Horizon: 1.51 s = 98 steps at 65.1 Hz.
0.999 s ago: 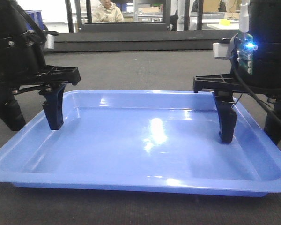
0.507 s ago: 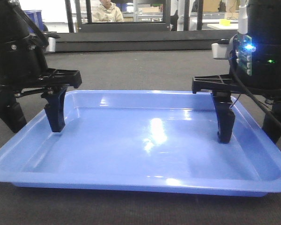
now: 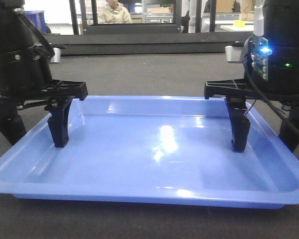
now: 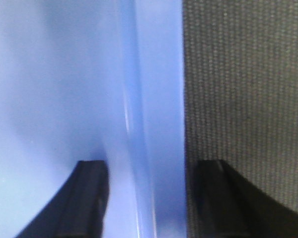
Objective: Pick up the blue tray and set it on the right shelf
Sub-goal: 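Close both grippers on the tray's side rims, then lift the blue tray off the table with both grippers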
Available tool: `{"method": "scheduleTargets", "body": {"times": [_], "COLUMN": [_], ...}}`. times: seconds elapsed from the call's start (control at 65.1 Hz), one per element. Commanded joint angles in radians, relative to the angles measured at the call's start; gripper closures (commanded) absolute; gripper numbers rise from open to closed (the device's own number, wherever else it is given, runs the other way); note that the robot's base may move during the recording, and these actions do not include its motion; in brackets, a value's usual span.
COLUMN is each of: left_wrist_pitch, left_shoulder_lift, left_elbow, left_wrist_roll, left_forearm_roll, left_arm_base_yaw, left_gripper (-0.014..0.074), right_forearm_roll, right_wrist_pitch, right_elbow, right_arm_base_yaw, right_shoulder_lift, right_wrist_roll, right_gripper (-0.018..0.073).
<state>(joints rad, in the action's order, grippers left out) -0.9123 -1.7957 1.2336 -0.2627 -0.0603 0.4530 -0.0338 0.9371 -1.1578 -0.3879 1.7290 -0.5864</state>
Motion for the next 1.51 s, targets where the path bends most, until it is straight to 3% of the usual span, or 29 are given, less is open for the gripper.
{"method": "scheduleTargets", "body": {"times": [0.0, 0.154, 0.384, 0.861, 1.03, 1.245, 1.353, 1.491], "left_wrist_pitch": [0.002, 0.001, 0.001, 0.005, -0.067, -0.185, -0.217, -0.249], "left_shoulder_lift": [0.043, 0.043, 0.043, 0.043, 0.046, 0.160, 0.253, 0.387], "left_elbow": [0.027, 0.027, 0.027, 0.027, 0.036, 0.079, 0.057, -0.010], "left_wrist_roll": [-0.002, -0.002, -0.002, -0.002, -0.002, -0.171, -0.246, -0.319], "left_forearm_roll": [-0.019, -0.023, -0.029, -0.030, -0.032, 0.028, 0.081, 0.087], "left_arm_base_yaw": [-0.002, -0.002, -0.002, -0.002, -0.002, 0.012, 0.049, 0.091], "left_gripper": [0.0301, 0.0415, 0.0541, 0.0557, 0.0558, 0.0557, 0.0557, 0.0557], "right_forearm_roll": [-0.001, -0.001, -0.001, 0.001, 0.014, 0.151, 0.145, 0.140], "right_wrist_pitch": [-0.011, -0.013, -0.011, -0.010, 0.059, 0.251, 0.257, 0.275], "right_elbow": [-0.029, -0.029, -0.029, -0.029, -0.056, -0.172, -0.166, -0.116], "right_arm_base_yaw": [-0.001, -0.001, -0.001, -0.001, -0.001, -0.014, -0.046, -0.120], "right_shoulder_lift": [-0.037, -0.033, -0.033, -0.033, -0.043, -0.093, -0.142, -0.222], "right_wrist_roll": [0.003, 0.003, 0.003, 0.004, 0.004, -0.055, -0.055, -0.098], "right_gripper": [0.0181, 0.0297, 0.0294, 0.0294, 0.0294, 0.0294, 0.0294, 0.0294]}}
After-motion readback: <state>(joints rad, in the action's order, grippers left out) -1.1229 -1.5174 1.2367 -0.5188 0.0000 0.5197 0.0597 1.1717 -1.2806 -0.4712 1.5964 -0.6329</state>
